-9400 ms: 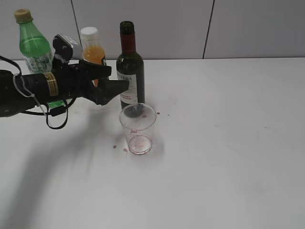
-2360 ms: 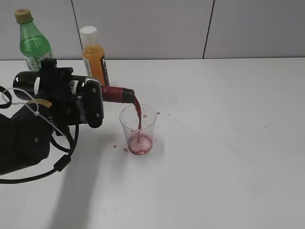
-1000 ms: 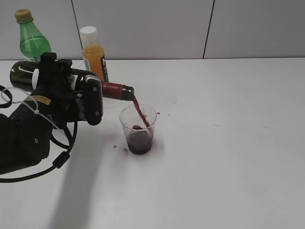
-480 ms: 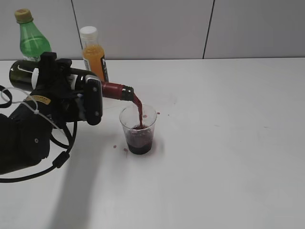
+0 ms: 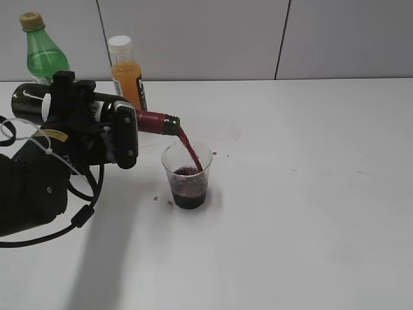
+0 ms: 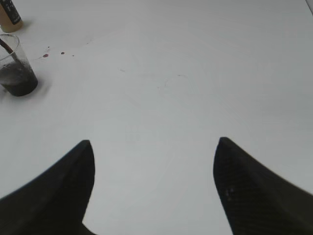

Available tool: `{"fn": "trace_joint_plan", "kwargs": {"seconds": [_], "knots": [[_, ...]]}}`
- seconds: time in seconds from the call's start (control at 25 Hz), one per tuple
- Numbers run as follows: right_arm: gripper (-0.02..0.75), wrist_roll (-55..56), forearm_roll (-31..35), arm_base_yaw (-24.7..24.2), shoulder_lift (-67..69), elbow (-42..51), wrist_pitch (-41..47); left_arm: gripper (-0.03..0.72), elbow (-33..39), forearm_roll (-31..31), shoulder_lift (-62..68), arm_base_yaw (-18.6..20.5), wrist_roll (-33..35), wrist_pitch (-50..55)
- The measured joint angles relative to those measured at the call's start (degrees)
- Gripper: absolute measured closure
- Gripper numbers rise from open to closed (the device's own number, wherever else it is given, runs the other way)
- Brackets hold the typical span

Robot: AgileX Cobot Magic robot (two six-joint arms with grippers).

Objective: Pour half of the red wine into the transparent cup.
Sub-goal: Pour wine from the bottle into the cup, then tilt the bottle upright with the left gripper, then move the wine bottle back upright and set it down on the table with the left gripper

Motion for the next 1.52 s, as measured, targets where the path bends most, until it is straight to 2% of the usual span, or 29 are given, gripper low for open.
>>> {"fn": "trace_joint_plan", "kwargs": {"seconds": [0.24, 0.6, 0.8, 0.92, 1.0, 1.12, 1.24, 1.52], "knots": [[0.167, 0.0, 0.0, 0.0, 0.0, 0.0, 0.0, 0.154, 0.0, 0.0, 0.0, 0.0, -1.9, 0.8], [0.167, 0.0, 0.0, 0.0, 0.0, 0.0, 0.0, 0.154, 0.0, 0.9, 0.0, -0.1, -9.1, 4.6], [0.167, 0.0, 0.0, 0.0, 0.0, 0.0, 0.0, 0.154, 0.0, 1.5, 0.0, -0.1, -14.0, 5.7], [0.167, 0.0, 0.0, 0.0, 0.0, 0.0, 0.0, 0.154, 0.0, 3.9, 0.0, -0.1, -18.7, 6.0], [0.167, 0.0, 0.0, 0.0, 0.0, 0.0, 0.0, 0.154, 0.0, 6.8, 0.0, -0.1, -24.5, 6.3], [0.167, 0.0, 0.0, 0.0, 0.0, 0.0, 0.0, 0.154, 0.0, 10.1, 0.0, -0.1, -38.5, 6.3], [0.167, 0.0, 0.0, 0.0, 0.0, 0.0, 0.0, 0.154, 0.0, 11.0, 0.0, -0.2, -51.7, 5.7], [0.167, 0.0, 0.0, 0.0, 0.0, 0.0, 0.0, 0.154, 0.0, 13.7, -0.6, 0.6, -75.0, 4.1]]}}
